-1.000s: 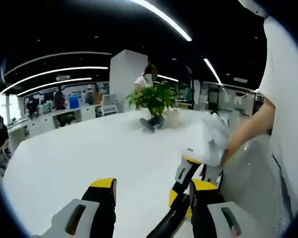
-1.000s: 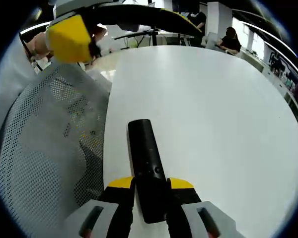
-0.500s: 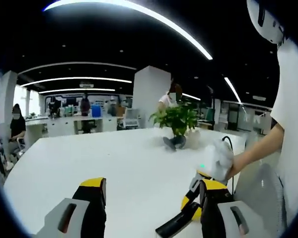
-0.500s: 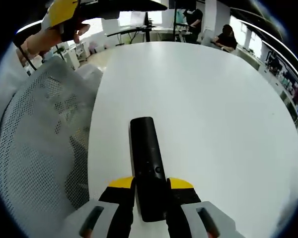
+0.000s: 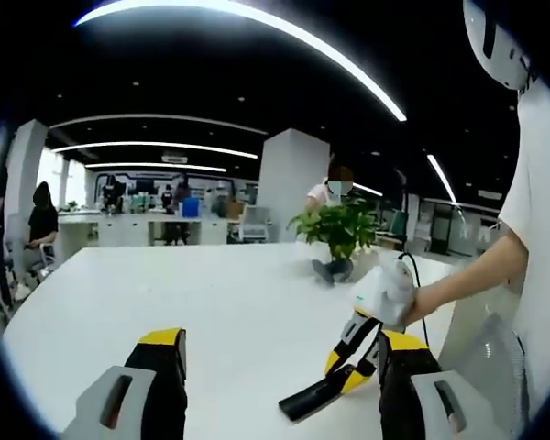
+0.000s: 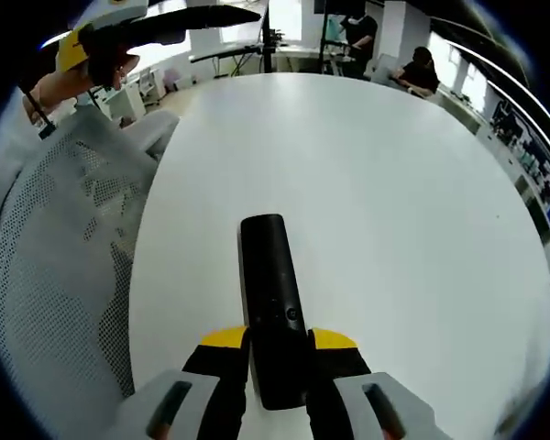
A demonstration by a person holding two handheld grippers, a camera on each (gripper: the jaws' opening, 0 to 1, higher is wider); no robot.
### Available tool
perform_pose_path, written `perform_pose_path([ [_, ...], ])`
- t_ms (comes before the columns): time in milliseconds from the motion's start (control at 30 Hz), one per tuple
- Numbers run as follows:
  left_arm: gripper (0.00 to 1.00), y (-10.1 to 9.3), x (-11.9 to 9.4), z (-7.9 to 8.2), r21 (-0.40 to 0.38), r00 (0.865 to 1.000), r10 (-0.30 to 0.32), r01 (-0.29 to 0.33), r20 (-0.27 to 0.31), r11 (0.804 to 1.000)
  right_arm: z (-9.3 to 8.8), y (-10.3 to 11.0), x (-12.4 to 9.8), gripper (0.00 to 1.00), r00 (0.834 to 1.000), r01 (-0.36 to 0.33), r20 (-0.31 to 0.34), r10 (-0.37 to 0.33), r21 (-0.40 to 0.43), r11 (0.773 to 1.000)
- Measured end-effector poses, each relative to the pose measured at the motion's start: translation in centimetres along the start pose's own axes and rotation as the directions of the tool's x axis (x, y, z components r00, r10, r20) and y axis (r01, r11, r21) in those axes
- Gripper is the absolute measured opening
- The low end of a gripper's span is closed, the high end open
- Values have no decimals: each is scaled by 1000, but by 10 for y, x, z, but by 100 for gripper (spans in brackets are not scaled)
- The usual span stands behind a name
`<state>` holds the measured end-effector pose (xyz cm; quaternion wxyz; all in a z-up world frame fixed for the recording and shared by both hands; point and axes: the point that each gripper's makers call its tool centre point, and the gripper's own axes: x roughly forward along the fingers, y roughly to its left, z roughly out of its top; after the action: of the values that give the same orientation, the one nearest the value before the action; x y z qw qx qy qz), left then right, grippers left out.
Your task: Press the specified remote control buttons in sequence, fully releasing each button before pressing the next.
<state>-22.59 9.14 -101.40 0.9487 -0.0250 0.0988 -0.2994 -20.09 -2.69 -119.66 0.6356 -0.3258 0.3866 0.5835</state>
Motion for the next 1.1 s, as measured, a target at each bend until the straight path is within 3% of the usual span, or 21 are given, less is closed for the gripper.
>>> perform_pose_path([
  [200,92,0,-1,-1,0,1000,6,-6,-1,1000,1,-16,1,21,1000,7,-22,-7,-23,1000],
  [533,93,0,-3,-1,-9,1000,12,-12,2,1000,6,-37,-4,22,1000,8,-26,-7,38,999],
  [1100,93,-3,-8,-4,0,1000,16,-16,-14,1000,1,-68,-13,22,997,41,-70,-38,46,998],
])
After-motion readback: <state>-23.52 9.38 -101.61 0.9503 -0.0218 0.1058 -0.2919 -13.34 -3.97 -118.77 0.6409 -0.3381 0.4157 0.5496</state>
